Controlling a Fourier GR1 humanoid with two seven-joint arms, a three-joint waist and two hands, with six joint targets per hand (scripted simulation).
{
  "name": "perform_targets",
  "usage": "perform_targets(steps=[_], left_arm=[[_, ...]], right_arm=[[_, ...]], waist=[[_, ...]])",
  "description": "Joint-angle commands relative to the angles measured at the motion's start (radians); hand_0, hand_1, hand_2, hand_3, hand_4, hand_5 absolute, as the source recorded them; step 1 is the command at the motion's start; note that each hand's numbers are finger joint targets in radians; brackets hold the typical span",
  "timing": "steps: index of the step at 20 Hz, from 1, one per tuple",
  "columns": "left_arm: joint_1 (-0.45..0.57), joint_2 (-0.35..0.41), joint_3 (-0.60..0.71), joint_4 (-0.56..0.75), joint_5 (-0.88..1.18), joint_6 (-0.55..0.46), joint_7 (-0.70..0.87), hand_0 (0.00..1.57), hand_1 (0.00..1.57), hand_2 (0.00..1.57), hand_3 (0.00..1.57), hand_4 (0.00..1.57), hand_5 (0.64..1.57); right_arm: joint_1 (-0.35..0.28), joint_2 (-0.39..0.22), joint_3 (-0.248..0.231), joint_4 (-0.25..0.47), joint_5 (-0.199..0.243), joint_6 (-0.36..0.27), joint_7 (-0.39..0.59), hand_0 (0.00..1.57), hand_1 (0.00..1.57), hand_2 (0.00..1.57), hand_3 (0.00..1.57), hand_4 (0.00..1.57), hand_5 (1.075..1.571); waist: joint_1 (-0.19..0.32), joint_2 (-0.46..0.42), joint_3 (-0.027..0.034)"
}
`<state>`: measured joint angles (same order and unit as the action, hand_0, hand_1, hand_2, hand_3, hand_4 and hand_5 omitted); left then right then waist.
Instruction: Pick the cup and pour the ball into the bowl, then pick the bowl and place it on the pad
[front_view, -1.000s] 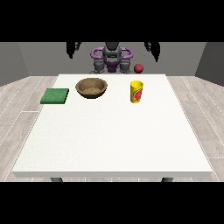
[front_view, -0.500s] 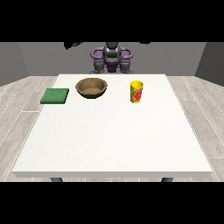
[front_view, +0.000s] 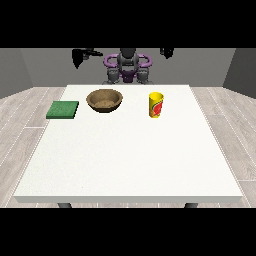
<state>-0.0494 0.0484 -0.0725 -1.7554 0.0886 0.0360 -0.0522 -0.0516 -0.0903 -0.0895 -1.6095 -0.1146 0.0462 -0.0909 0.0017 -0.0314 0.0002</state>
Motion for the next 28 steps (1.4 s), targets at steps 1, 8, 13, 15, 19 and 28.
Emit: perform_targets(steps=[1,8,13,15,19,28], left_arm=[[-0.109,0.002,0.012,0.068,-0.061,0.020,-0.076,0.00,0.00,0.00,0.00,0.00,1.358],[-0.235,0.056,0.135,0.296,-0.089,0.041,-0.200,0.00,0.00,0.00,0.00,0.00,1.255],[-0.287,0.118,0.193,0.442,-0.050,-0.030,-0.235,0.00,0.00,0.00,0.00,0.00,1.250],[-0.357,0.080,0.179,0.461,-0.074,0.021,-0.266,0.00,0.00,0.00,0.00,0.00,1.266],[-0.374,0.137,0.244,0.609,-0.062,-0.025,-0.418,0.00,0.00,0.00,0.00,0.00,1.239],[-0.411,0.040,0.222,0.762,-0.110,0.075,-0.572,0.00,0.00,0.00,0.00,0.00,1.271]], right_arm=[[-0.098,-0.018,-0.030,0.081,-0.001,0.021,-0.100,0.00,0.00,0.00,0.00,0.00,1.565],[-0.207,-0.062,-0.055,0.108,-0.030,0.052,-0.076,0.00,0.00,0.00,0.00,0.00,1.560],[-0.187,-0.112,-0.103,0.190,-0.064,0.116,-0.104,0.00,0.00,0.00,0.00,0.00,1.561],[-0.260,-0.117,-0.115,0.283,-0.037,0.110,-0.200,0.00,0.00,0.00,0.00,0.00,1.563],[-0.250,-0.102,-0.115,0.275,-0.053,0.109,-0.199,0.00,0.00,0.00,0.00,0.00,1.563],[-0.289,-0.222,-0.225,0.441,-0.118,0.235,-0.328,0.00,0.00,0.00,0.00,0.00,1.559]], waist=[[0.000,0.158,0.0003],[-0.066,0.239,-0.0004],[-0.076,0.196,-0.0002],[-0.057,0.261,0.0000],[-0.074,0.294,-0.0004],[-0.095,0.339,0.0000]])
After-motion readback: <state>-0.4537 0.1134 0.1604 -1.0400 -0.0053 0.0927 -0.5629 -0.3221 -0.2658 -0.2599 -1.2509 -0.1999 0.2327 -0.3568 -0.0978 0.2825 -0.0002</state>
